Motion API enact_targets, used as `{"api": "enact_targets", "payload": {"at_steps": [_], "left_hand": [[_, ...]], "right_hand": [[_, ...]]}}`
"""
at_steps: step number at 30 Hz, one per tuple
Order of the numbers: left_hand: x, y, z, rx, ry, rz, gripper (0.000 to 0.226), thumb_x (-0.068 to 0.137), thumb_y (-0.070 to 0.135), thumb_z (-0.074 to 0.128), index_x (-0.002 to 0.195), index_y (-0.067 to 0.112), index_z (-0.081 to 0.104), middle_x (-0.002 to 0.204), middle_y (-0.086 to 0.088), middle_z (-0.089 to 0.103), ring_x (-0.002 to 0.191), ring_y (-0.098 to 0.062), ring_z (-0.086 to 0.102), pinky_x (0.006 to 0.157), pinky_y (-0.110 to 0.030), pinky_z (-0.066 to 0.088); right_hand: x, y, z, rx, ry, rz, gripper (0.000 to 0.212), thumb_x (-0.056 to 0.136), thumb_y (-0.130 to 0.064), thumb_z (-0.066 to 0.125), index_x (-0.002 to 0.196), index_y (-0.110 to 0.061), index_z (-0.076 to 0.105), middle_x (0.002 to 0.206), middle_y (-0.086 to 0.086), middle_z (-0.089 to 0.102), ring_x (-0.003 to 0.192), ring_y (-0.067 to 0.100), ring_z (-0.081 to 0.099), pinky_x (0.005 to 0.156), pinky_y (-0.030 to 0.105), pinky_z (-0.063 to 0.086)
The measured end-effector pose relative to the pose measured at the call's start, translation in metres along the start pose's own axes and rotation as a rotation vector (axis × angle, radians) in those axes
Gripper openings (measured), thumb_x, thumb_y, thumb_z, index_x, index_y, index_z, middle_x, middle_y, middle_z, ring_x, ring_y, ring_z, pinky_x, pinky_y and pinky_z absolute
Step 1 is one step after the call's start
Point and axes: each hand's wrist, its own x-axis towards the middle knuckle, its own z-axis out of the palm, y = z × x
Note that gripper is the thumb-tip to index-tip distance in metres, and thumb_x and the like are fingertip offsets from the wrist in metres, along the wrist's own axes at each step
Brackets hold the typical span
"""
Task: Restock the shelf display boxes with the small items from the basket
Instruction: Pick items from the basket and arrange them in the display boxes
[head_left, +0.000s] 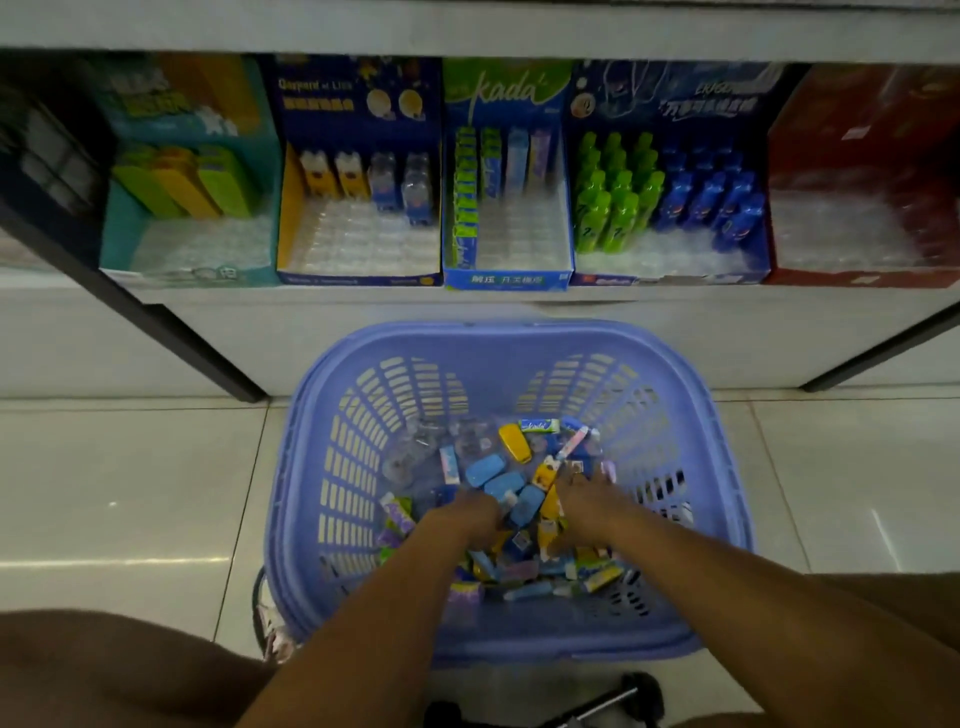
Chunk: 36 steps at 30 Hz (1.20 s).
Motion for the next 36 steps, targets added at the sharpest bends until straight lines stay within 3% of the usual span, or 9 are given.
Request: {"api": "enact_targets", "payload": {"at_steps": [3, 7, 11, 17, 23, 27, 30, 32, 36], "left_hand": [[0.008, 0.001, 0.01, -0.027, -0.03, -0.006, 0.037, 0.093, 0.015, 0.054, 0.127, 0.0, 0.051, 0.125, -0.022, 0.052, 0.109, -0.036, 0.053, 0.089, -0.041, 0.044], [0.018, -0.002, 0.018, -0.046, 0.021, -0.02, 0.046, 0.088, 0.015, 0.063, 0.13, 0.003, 0.051, 0.128, -0.021, 0.053, 0.114, -0.035, 0.055, 0.089, -0.041, 0.046], [0.023, -0.005, 0.02, -0.096, 0.047, -0.025, 0.045, 0.09, 0.013, 0.058, 0.133, 0.005, 0.05, 0.13, -0.022, 0.053, 0.113, -0.035, 0.055, 0.089, -0.04, 0.045], [0.028, -0.006, 0.023, -0.069, 0.015, -0.022, 0.048, 0.089, 0.009, 0.06, 0.135, 0.005, 0.049, 0.129, -0.02, 0.055, 0.114, -0.032, 0.055, 0.09, -0.037, 0.045], [0.029, 0.002, 0.025, -0.087, 0.111, -0.066, 0.041, 0.093, 0.01, 0.054, 0.134, 0.006, 0.05, 0.131, -0.018, 0.055, 0.119, -0.031, 0.054, 0.096, -0.039, 0.045], [0.03, 0.01, 0.024, -0.192, 0.165, -0.101, 0.035, 0.097, 0.01, 0.046, 0.131, 0.002, 0.052, 0.131, -0.018, 0.055, 0.12, -0.032, 0.053, 0.097, -0.035, 0.045], [0.033, 0.01, 0.028, -0.271, 0.196, -0.099, 0.034, 0.1, 0.014, 0.042, 0.129, 0.0, 0.052, 0.132, -0.014, 0.055, 0.119, -0.028, 0.054, 0.074, -0.011, 0.046], [0.026, 0.012, 0.028, -0.27, 0.165, -0.104, 0.035, 0.098, 0.02, 0.047, 0.126, 0.0, 0.054, 0.127, -0.015, 0.058, 0.116, -0.029, 0.056, 0.081, -0.023, 0.047], [0.016, 0.009, 0.005, -0.323, 0.11, -0.112, 0.028, 0.096, 0.023, 0.047, 0.108, 0.0, 0.06, 0.098, -0.025, 0.059, 0.108, -0.038, 0.057, 0.079, -0.04, 0.044]], "right_hand": [[0.011, -0.009, 0.017, -0.098, 0.067, 0.065, 0.105, 0.076, -0.063, 0.063, 0.147, -0.003, 0.014, 0.15, 0.016, 0.028, 0.133, 0.038, 0.033, 0.11, 0.052, 0.027], [0.019, -0.02, 0.028, -0.072, 0.145, 0.138, 0.076, 0.089, -0.034, 0.06, 0.145, -0.007, 0.016, 0.148, 0.016, 0.029, 0.131, 0.039, 0.034, 0.108, 0.053, 0.028], [0.027, -0.017, 0.032, -0.099, 0.16, 0.112, 0.065, 0.091, -0.034, 0.057, 0.141, -0.008, 0.025, 0.144, 0.018, 0.036, 0.13, 0.034, 0.037, 0.106, 0.048, 0.031], [0.035, -0.034, 0.034, -0.131, 0.185, 0.028, 0.036, 0.095, -0.018, 0.046, 0.128, -0.004, 0.042, 0.117, 0.014, 0.061, 0.103, 0.029, 0.06, 0.071, 0.035, 0.044], [0.033, -0.033, 0.022, -0.056, 0.123, 0.004, 0.03, 0.093, -0.005, 0.05, 0.123, -0.003, 0.05, 0.121, 0.016, 0.058, 0.111, 0.03, 0.058, 0.085, 0.038, 0.048], [0.028, -0.015, 0.006, 0.279, 0.096, 0.007, 0.015, 0.091, -0.021, 0.056, 0.1, -0.009, 0.056, 0.099, 0.012, 0.06, 0.1, 0.03, 0.06, 0.066, 0.029, 0.045], [0.016, 0.0, -0.014, 0.564, -0.006, 0.004, 0.019, 0.089, -0.029, 0.061, 0.09, -0.013, 0.05, 0.087, 0.009, 0.054, 0.092, 0.028, 0.06, 0.066, 0.031, 0.045], [0.003, 0.008, -0.025, 0.915, -0.104, 0.01, 0.023, 0.087, -0.027, 0.066, 0.09, -0.01, 0.051, 0.082, 0.01, 0.054, 0.074, 0.021, 0.055, 0.072, 0.037, 0.047], [-0.022, 0.018, -0.044, 1.354, -0.05, -0.096, 0.011, 0.087, -0.016, 0.067, 0.091, -0.009, 0.059, 0.071, 0.004, 0.06, 0.06, 0.013, 0.054, 0.057, 0.024, 0.046]]}}
